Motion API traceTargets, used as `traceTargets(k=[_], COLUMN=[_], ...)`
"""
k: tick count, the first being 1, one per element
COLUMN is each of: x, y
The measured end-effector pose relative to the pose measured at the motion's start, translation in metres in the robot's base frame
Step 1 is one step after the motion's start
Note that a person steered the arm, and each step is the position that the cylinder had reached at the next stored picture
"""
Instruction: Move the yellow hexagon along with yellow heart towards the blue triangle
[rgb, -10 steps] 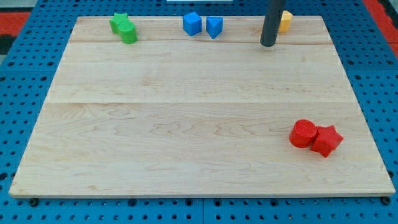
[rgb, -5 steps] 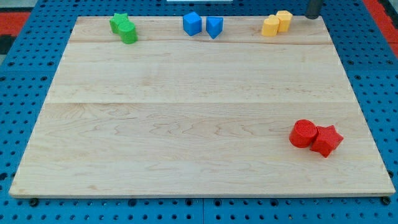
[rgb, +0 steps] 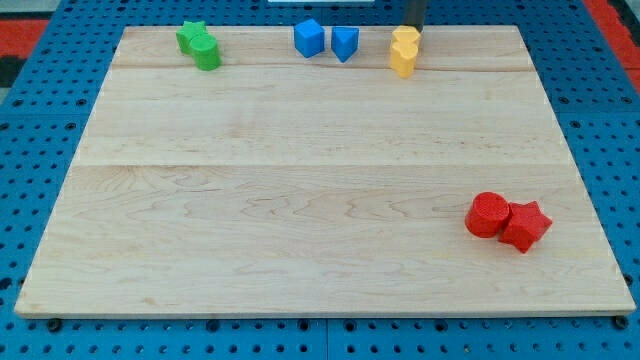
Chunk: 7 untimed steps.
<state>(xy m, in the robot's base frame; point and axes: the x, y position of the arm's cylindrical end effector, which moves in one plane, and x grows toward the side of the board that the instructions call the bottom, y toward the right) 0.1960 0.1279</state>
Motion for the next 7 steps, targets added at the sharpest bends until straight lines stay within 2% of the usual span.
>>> traceTargets(k=[7], x=[0.0008], y=[0.0081])
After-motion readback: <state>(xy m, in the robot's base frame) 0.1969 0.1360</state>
